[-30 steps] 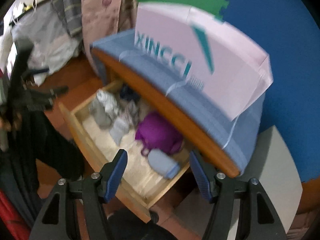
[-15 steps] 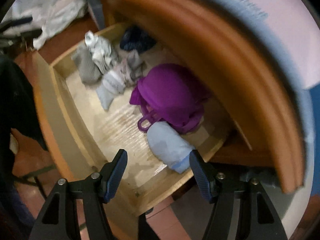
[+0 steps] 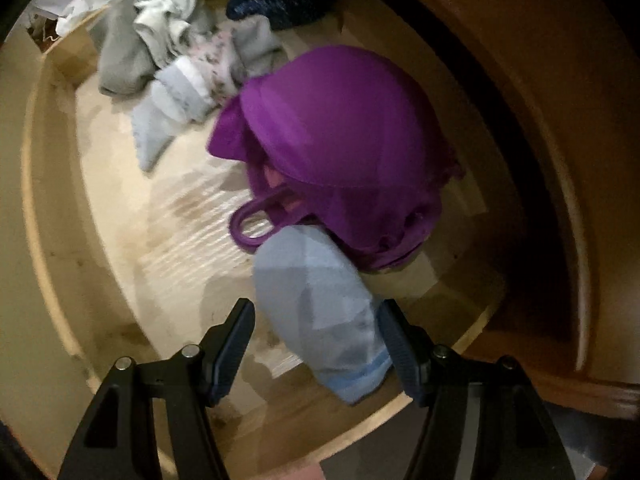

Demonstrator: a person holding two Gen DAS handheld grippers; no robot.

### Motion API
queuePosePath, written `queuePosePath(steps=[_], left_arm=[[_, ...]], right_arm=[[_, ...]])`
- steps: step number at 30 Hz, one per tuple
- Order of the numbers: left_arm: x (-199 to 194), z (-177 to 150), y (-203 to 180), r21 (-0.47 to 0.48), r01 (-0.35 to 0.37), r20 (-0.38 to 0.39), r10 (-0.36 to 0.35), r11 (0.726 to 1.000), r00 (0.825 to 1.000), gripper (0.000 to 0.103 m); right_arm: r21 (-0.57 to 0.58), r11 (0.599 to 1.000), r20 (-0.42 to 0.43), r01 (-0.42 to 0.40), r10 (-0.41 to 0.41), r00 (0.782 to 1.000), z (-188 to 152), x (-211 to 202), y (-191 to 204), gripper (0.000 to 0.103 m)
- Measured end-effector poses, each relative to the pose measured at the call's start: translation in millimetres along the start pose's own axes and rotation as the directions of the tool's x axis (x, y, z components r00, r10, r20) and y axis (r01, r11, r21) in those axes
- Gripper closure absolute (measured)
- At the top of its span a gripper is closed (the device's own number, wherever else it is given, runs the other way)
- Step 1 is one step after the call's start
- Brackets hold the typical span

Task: Take underwear out of drawer
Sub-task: 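Move the right tool into the drawer and grasp the light blue underwear, then lift the light blue underwear with the right tool while the left tool reaches into the drawer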

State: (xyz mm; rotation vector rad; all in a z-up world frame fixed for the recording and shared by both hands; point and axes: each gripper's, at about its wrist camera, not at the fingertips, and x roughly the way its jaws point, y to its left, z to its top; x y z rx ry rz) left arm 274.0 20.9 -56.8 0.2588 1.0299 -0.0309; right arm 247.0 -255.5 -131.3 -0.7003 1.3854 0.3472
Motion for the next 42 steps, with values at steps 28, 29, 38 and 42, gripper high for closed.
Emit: queuePosePath(steps=[28, 29, 38, 42], left_arm=[[34.0, 19.9, -25.1, 0.081, 0.210, -0.055, -0.206, 0.974, 0.977, 0.006], [36.5, 21.0, -25.8, 0.082, 0.208, -0.062, -0.204, 0.975, 0.977, 0.006], [52.7, 30.0, -32.2, 0.050, 0.221, -0.100, -0.215, 0.974, 0.971, 0.006], [57.9, 32.4, -37.8, 0.052, 0.221, -0.121, -0.213, 0.974, 0.969, 0.006]], right_arm=[[0.187, 0.980, 0.024, -0.064, 0.061, 0.998, -4.4, 24.1, -21.7, 0.051], [0.196, 0.978, 0.035, -0.075, 0.069, 0.997, -4.9, 20.4, -21.8, 0.051], [0.314, 0.934, 0.215, -0.172, 0.106, 0.971, -14.5, -37.4, -31.1, 0.051], [0.375, 0.896, 0.294, -0.236, 0.126, 0.947, -24.5, -55.1, -25.3, 0.051]])
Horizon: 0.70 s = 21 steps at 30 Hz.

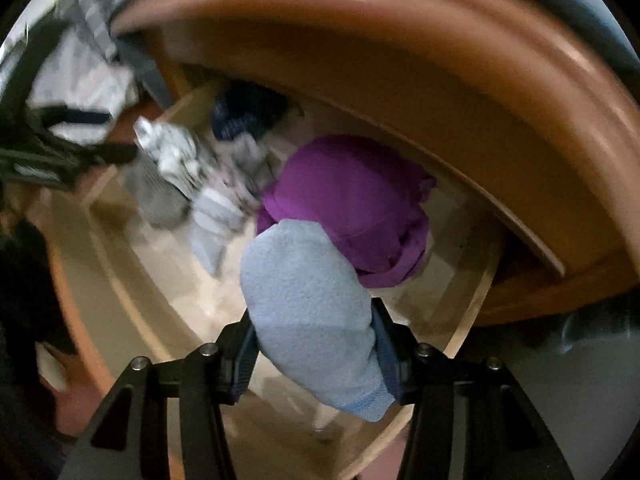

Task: Take underwear out of drawer
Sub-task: 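Lift the light blue underwear with the right tool while the left tool reaches into the drawer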

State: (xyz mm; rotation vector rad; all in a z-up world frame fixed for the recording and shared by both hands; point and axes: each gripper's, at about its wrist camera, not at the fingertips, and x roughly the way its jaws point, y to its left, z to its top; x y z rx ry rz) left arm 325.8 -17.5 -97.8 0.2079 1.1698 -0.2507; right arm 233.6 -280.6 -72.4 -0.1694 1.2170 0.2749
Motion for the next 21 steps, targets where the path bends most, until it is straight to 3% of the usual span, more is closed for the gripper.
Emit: queuePosePath(steps=[7, 17, 21], left_arm=[[17.7, -6.7, -2.5, -0.042, 0.030, -0.097, -0.034, 0.999, 0.995, 0.008], [37.5, -12.2, -17.3, -0.059, 0.024, -0.173, -0.034, 0.998, 0.984, 0.009], [41.9, -9.4, -23.6, -0.026, -0.026, -0.170, 0.021, 0.999, 0.985, 0.009]], right_arm=[[0.171, 0.970, 0.143, -0.173, 0.149, 0.978, -10.1, -18.4, -6.4, 0.051], [0.150, 0.973, 0.173, -0.177, 0.151, 0.973, -11.3, -22.8, 1.8, 0.051], [0.148, 0.972, 0.179, -0.181, 0.154, 0.972, -11.9, -24.3, 0.9, 0.051]])
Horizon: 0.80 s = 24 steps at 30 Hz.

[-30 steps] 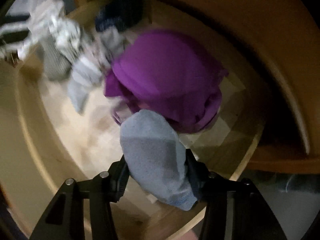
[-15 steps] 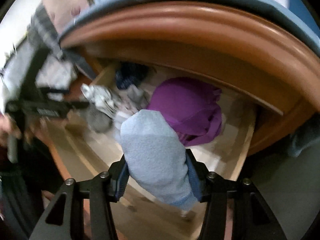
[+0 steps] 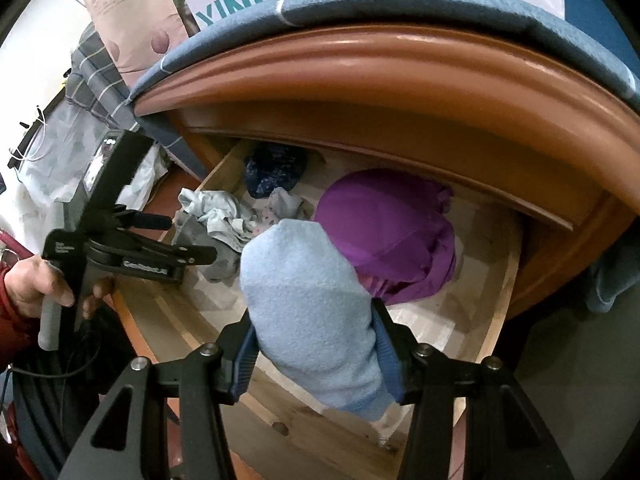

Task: Take underwear out of drawer
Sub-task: 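Lift the light blue underwear with the right tool while the left tool reaches into the drawer, then grasp the grey knit underwear with the left tool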

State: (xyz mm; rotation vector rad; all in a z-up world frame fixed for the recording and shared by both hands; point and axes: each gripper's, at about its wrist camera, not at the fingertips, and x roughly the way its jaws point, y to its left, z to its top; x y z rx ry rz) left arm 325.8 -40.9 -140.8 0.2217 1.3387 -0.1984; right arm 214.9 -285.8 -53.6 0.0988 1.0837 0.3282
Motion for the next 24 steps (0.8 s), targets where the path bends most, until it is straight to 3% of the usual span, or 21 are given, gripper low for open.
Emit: queuePosePath(steps=[5, 7, 10, 18, 20, 21, 22, 24], left_arm=[[0.0, -1.1, -5.8, 0.030, -0.053, 0.000, 0.053, 0.998, 0.999, 0.017], [-1.0, -3.4, -11.7, 0.062, -0.027, -0.006, 0.028, 0.998, 1.000, 0.044], [0.4, -5.4, -13.9, 0.068, -0.022, -0.014, 0.023, 0.997, 1.000, 0.032], [13.5, 1.2, -18.4, 0.071, 0.006, -0.092, 0.000, 0.997, 0.996, 0.030], [16.3, 3.3, -18.3, 0.065, -0.009, -0.097, 0.015, 0.998, 0.995, 0.043], [18.7, 5.9, -17.0, 0.065, -0.020, -0.098, 0.027, 0.998, 0.995, 0.061], [19.1, 6.2, -16.0, 0.061, -0.029, -0.095, 0.034, 0.998, 0.995, 0.070], [16.3, 7.5, -10.2, 0.037, -0.007, -0.082, 0.010, 0.999, 0.997, 0.081]], right_arm=[[0.001, 1.000, 0.020, 0.017, -0.017, 1.000, 0.7, -4.4, -0.6, 0.051], [0.010, 1.000, 0.028, 0.016, -0.016, 0.999, 1.4, -5.9, -2.0, 0.051], [0.019, 1.000, 0.039, 0.024, -0.025, 0.999, 1.8, -8.0, -3.8, 0.051], [0.024, 0.999, 0.049, 0.024, -0.025, 0.998, 4.3, -9.5, -5.7, 0.051], [0.026, 0.999, 0.052, 0.031, -0.032, 0.998, 4.7, -10.0, -6.1, 0.051], [0.027, 0.999, 0.052, 0.031, -0.033, 0.998, 4.7, -10.1, -6.6, 0.051], [0.031, 0.999, 0.052, 0.030, -0.032, 0.998, 4.6, -10.0, -7.6, 0.051], [0.031, 0.999, 0.048, 0.031, -0.033, 0.998, 5.1, -8.7, -8.5, 0.051]])
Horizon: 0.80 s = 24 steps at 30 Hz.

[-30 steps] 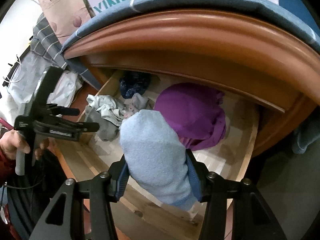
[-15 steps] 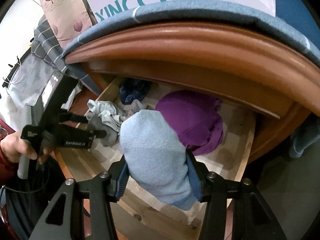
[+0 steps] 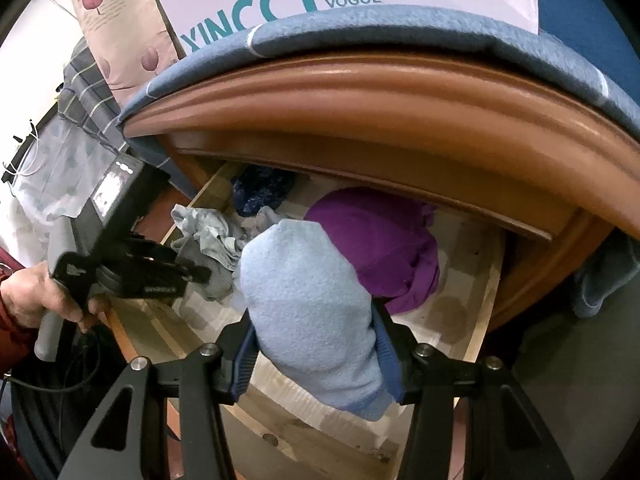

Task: Take underwear out of drawer
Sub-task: 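Grasp the grey knit underwear with the left tool, then carry the grey knit underwear up into the shoe box with the left tool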

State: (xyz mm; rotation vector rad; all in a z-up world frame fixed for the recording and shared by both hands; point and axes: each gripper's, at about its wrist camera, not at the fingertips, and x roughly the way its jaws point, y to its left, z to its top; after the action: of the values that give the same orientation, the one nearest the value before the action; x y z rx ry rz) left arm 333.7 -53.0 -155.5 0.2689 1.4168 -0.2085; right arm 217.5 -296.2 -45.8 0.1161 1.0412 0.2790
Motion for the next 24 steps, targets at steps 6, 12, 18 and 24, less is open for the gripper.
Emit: queuePosePath(steps=[6, 12, 18, 24], left_arm=[[-14.4, -12.9, 6.2, -0.012, 0.048, 0.037, -0.048, 0.999, 0.998, 0.088], [-44.7, -31.8, 3.0, 0.007, 0.084, 0.096, -0.084, 0.996, 0.992, 0.089], [-78.9, -42.3, -0.4, 0.026, 0.107, 0.157, -0.110, 0.994, 0.982, 0.089], [-109.9, -52.3, -10.5, 0.053, 0.110, 0.213, -0.119, 0.993, 0.970, 0.089]], right_arm=[[-0.009, 1.000, -0.004, 0.002, -0.002, 1.000, 0.7, 2.2, 0.4, 0.051], [-0.008, 1.000, -0.009, 0.015, -0.015, 1.000, 0.1, 4.9, -2.3, 0.051], [-0.017, 1.000, -0.005, 0.026, -0.026, 1.000, 0.1, 5.1, -0.8, 0.051], [-0.024, 0.999, 0.002, 0.044, -0.044, 0.999, -1.7, 2.4, 1.2, 0.051]])
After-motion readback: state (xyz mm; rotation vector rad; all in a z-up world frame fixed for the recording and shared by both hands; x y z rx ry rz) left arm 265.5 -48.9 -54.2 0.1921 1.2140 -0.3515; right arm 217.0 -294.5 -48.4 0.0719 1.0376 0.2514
